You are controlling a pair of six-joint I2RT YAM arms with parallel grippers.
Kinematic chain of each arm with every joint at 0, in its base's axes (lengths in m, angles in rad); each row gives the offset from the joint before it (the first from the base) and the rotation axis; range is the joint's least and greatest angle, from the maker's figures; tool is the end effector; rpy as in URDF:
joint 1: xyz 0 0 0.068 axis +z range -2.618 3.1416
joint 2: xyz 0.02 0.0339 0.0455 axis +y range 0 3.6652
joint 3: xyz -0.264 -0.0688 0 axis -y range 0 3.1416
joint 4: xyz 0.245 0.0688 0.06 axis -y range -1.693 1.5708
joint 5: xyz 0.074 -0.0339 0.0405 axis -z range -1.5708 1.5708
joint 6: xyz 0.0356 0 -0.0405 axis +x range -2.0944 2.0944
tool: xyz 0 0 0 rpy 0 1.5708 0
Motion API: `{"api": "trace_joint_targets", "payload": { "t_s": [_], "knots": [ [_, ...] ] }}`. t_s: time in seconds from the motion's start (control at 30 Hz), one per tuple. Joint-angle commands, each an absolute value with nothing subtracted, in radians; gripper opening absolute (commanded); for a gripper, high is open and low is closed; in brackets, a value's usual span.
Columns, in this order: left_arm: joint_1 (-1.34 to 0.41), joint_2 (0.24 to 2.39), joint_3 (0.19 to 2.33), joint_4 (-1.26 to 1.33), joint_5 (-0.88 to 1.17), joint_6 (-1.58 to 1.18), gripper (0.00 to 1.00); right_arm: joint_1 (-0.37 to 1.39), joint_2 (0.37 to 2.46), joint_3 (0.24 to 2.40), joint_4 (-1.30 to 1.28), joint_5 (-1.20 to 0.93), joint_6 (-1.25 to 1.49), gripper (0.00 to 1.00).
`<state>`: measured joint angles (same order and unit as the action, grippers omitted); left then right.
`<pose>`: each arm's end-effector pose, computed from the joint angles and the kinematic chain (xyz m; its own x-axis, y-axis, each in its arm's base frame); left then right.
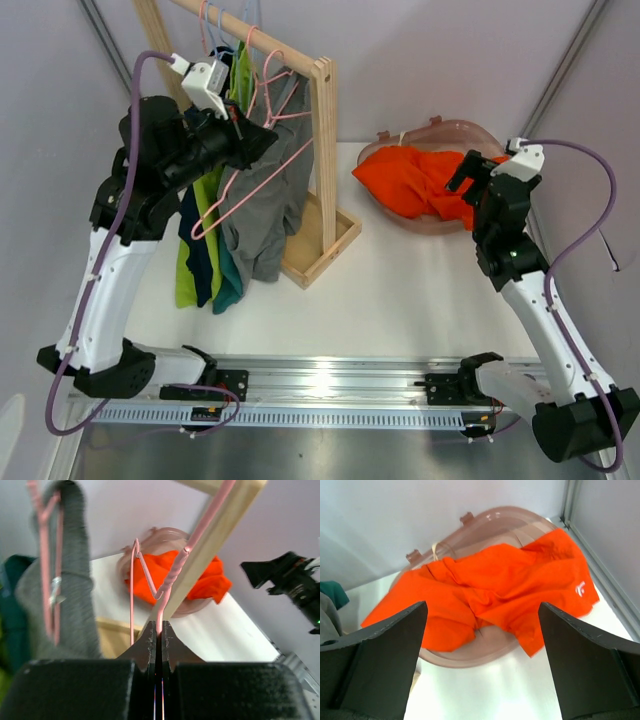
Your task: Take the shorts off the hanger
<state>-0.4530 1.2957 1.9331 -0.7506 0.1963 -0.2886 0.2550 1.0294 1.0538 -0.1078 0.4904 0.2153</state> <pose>0.1927 -0.1015 0.5493 -0.2691 -0.1795 -0.9462 0.5496 0.7782 -0.3039 0.2292 0.0424 0.3969 -0.0293 0.1871 -0.9819 0.2435 0.9541 0.1746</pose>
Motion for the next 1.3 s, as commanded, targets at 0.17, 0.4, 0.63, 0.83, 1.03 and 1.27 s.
{"api": "trace_joint_targets", "payload": {
  "t_s": [0.17, 0.4, 0.63, 0.83, 1.03, 1.27],
  "knots": [
    [-0.471, 1.383, 1.999, -0.597, 0.357, -0.316, 0.0, 0.256, 0.922, 0.918, -0.159, 0.469, 0.29, 0.99],
    [-0.471, 1.503, 2.088, -0.632, 0.321, -0.293, 0.0, 0.267, 0.864, 0.836, -0.169, 0.446, 0.345, 0.99],
    [-0.471, 1.497, 2.072, -0.675, 0.302, -0.261, 0.08, 0.271, 0.828, 0.819, -0.21, 0.445, 0.354, 1.0],
    [-0.469, 1.395, 2.08, -0.721, 0.175, -0.17, 0.58, 0.29, 0.761, 0.796, -0.259, 0.44, 0.388, 0.99],
    [-0.411, 1.374, 2.118, -0.704, 0.118, -0.141, 0.57, 0.314, 0.695, 0.764, -0.308, 0.449, 0.426, 0.99],
    [-0.361, 1.483, 2.195, -0.724, 0.091, -0.123, 0.55, 0.333, 0.64, 0.765, -0.357, 0.446, 0.433, 0.99]
  ]
}}
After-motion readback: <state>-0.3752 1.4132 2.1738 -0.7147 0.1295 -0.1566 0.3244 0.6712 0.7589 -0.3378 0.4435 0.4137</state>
